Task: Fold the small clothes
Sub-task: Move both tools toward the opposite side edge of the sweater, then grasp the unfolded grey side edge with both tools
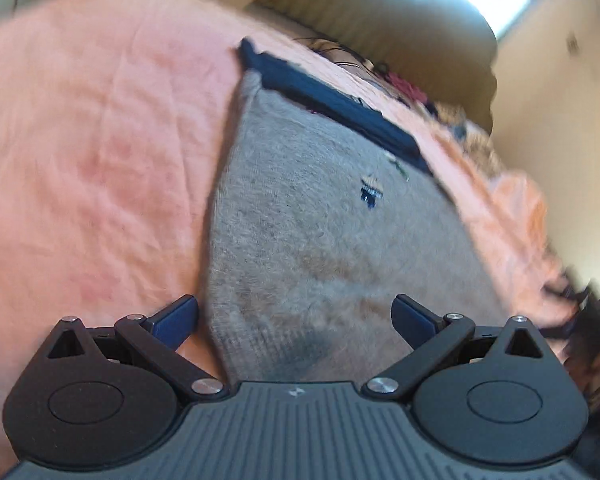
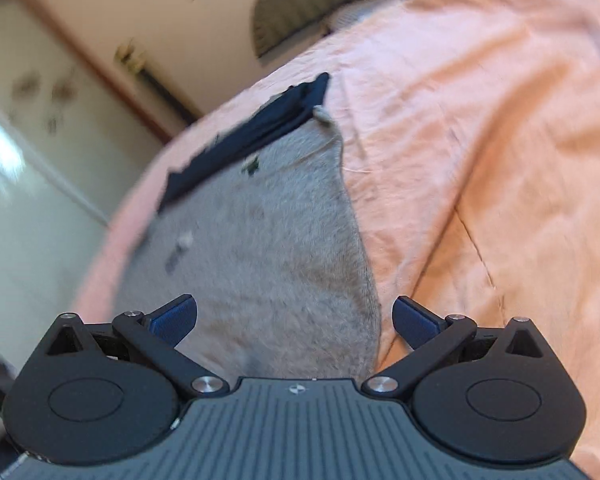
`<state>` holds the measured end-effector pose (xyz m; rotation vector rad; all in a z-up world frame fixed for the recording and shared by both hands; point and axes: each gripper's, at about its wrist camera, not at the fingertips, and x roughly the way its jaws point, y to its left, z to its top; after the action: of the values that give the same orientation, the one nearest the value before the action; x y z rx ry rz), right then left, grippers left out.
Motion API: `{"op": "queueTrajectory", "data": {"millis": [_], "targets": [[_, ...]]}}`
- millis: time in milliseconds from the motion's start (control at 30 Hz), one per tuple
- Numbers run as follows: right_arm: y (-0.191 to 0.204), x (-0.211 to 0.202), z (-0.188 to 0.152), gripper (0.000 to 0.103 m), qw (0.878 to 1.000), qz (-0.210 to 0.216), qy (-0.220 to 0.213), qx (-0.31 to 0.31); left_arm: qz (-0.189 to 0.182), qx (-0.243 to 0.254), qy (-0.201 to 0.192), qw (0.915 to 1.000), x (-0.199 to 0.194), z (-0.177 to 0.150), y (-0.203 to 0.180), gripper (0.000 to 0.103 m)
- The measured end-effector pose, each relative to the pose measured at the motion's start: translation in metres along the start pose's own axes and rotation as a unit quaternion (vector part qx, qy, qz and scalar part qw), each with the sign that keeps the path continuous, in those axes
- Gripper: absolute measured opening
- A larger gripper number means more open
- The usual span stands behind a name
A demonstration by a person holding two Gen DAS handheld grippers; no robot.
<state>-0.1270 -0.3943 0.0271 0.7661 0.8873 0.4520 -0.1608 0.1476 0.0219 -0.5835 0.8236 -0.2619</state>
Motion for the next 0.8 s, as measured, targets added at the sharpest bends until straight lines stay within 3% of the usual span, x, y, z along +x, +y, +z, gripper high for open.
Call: {"op": "queueTrajectory", "data": {"millis": [33, 133, 233, 400, 667, 733, 800], "targets": [[-0.007, 0.004, 0.003, 0.103, 0.999, 0.020, 0.017, 0.025, -0.017, -0.018, -0.004, 0.9997, 0.001, 0.003, 0.005, 0.103], [-0.009, 0.017, 0.005, 0.103, 0.999, 0.014, 0.048, 0.019, -0.066, -0.075, 0.015, 0.9949, 0.003, 0.012, 0.020, 0.103], [-0.006, 0.022, 0.005, 0.103, 0.996, 0.025, 0.084, 0.011, -0.125, -0.129, 0.046, 0.9826, 0.007, 0.011, 0.034, 0.103], [-0.007, 0.012, 0.020, 0.103, 0.998, 0.016, 0.054, 0.014, -0.121, -0.132, 0.035, 0.9831, 0.006, 0.018, 0.037, 0.103], [-0.009, 0.066, 0.063, 0.103, 0.998, 0.008, 0.056, 0.013, -0.120, -0.111, 0.036, 0.9859, 0.047, 0.061, 0.038, 0.103], [-0.007, 0.072, 0.062, 0.103, 0.997, 0.022, 0.078, 0.012, -0.128, -0.116, 0.043, 0.9840, 0.047, 0.062, 0.039, 0.103], [-0.001, 0.070, 0.048, 0.103, 0.991, 0.043, 0.129, -0.010, -0.148, -0.116, 0.063, 0.9802, 0.042, 0.054, 0.039, 0.103]]}}
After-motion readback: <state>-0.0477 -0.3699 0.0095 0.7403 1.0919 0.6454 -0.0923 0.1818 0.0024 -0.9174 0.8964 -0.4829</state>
